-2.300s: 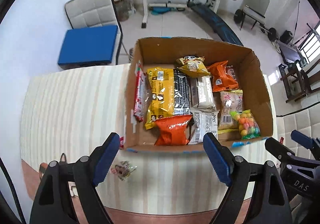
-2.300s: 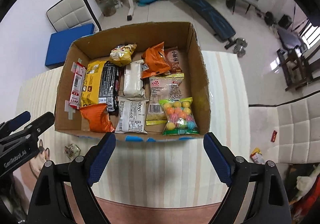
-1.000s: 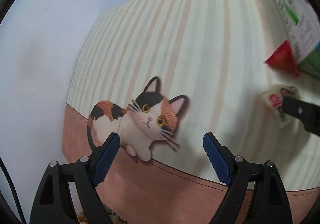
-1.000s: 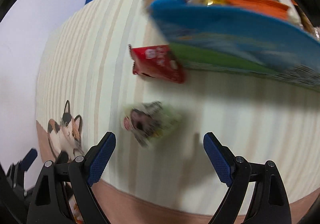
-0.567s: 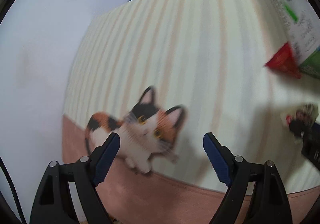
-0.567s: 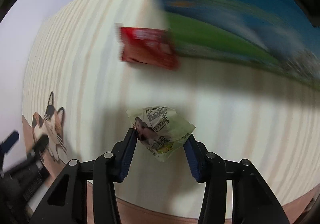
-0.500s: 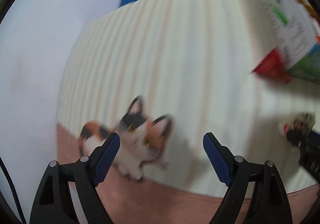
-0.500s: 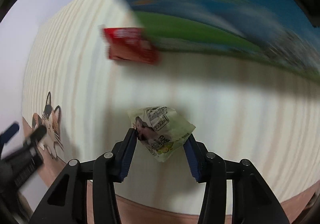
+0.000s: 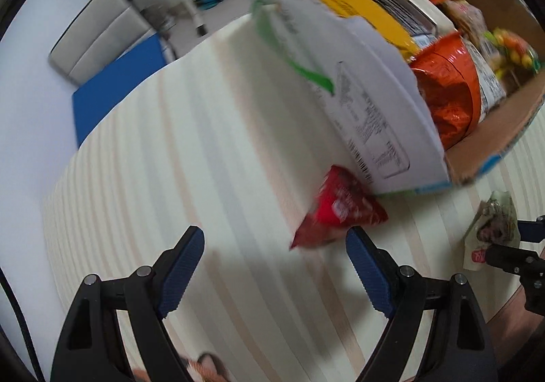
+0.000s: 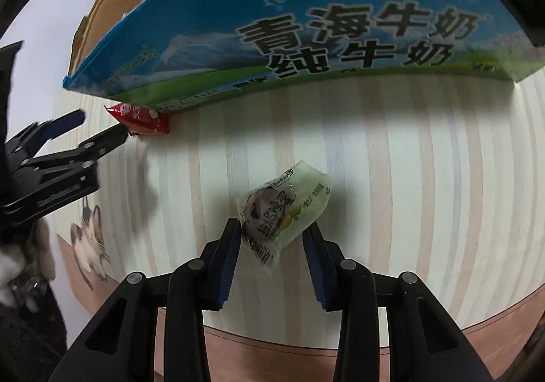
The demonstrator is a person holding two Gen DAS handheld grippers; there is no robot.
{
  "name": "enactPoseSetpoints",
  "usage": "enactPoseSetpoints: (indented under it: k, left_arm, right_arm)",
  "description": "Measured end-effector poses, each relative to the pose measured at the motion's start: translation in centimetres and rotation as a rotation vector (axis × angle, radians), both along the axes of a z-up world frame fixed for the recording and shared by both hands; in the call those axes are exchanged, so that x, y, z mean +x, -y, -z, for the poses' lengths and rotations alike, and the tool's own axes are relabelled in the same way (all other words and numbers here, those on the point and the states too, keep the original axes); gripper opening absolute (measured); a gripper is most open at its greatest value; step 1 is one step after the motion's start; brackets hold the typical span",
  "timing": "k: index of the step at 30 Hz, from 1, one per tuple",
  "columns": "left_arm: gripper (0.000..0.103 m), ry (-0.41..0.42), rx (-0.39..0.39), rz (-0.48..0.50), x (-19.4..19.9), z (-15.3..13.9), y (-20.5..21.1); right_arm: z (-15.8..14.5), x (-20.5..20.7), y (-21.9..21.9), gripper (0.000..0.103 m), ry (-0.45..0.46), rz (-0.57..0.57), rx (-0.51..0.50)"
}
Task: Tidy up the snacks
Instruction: 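Grasp the clear wrapped pack with the right tool while the left grasps the small red pack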
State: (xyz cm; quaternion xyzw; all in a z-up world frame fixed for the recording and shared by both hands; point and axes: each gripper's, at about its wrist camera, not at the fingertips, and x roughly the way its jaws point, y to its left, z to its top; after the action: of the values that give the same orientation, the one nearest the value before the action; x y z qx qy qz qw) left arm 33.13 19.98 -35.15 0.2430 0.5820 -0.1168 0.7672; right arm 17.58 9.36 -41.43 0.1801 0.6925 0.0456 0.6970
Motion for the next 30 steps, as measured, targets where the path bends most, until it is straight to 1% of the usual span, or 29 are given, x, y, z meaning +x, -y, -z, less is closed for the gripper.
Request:
enactPoseSetpoints:
  k: [1,3,5,7,11,12,13,14,15,16,18,19,20,21,22,24,25,30]
  left_arm:
    - [0.085,-0.006,-0.008,0.011,0.3,0.0,0.0]
    - [0.085,-0.026,-0.038,0.034,0.6,0.3,0.6]
    - [0.085,-0.023,-0.04,0.054,0.7,0.6,1.0]
    - [0.085,-0.031,-0.044,0.086,0.7,1.0,1.7]
    - [0.085,-0.042,-0.05,0.13,0.7,1.7,2.9]
    - [0.083,-0.044,-0.065,0.135,0.7,1.8,3.0]
    - [0.074,-0.038,-0.082,0.136,0.6,1.7,3.2]
    - [0.063,-0.054,-0.102,0.135,0.5,1.8,3.3]
    - [0.057,-0.066,-0.114,0.132,0.3,1.9,3.3]
    - [0.047,-0.075,-0.121,0.13,0.0,2.0,3.2]
    - [0.046,-0.057,-0.119,0.12,-0.8,1.9,3.4]
    - [0.043,-0.059,-0.12,0.105,-1.0,1.9,3.4]
    - [0.043,-0.067,-0.133,0.083,-1.2,1.9,3.3]
    - [0.043,-0.073,-0.143,0.063,-1.4,1.7,3.2]
    - [0.043,-0.08,-0.155,0.04,-1.6,1.6,3.0]
    - [0.043,-0.093,-0.185,-0.004,-2.6,1.4,2.6]
    - [0.043,-0.094,-0.189,-0.019,-3.2,1.2,2.5]
    - [0.043,-0.135,-0.261,-0.118,-6.9,0.9,1.3]
  right_arm:
    - [-0.4,-0.1,0.8,0.055,-0.005,0.008,0.012]
    - [-0.5,-0.3,1.1,0.061,-0.005,0.025,0.047]
    - [-0.4,-0.3,1.2,0.062,-0.012,0.029,0.053]
    - [-0.6,0.0,1.4,0.067,-0.009,0.029,0.062]
    - [-0.3,0.6,1.4,0.067,-0.017,0.038,0.056]
    - [-0.1,0.8,1.4,0.067,-0.02,0.041,0.055]
    - [0.3,1.2,1.0,0.067,-0.026,0.042,0.056]
    - [0.5,1.3,1.0,0.067,-0.034,0.043,0.053]
    - [0.7,1.4,0.9,0.067,-0.045,0.041,0.048]
    - [0.8,1.3,0.6,0.067,-0.044,0.039,0.045]
    - [0.8,1.2,0.2,0.067,-0.041,0.022,0.03]
    - [0.9,1.2,-0.1,0.065,-0.044,0.014,0.018]
    - [0.9,1.1,-0.3,0.062,-0.044,0.006,0.008]
    - [0.9,1.0,-0.4,0.05,-0.043,-0.009,-0.012]
    - [0.9,0.8,-0.8,0.041,-0.042,-0.02,-0.012]
    - [1.0,0.1,-0.7,0.039,-0.056,-0.036,-0.013]
    - [1.0,-0.2,-0.6,0.039,-0.059,-0.04,-0.016]
    - [1.3,-2.1,1.0,0.038,-0.101,-0.047,-0.012]
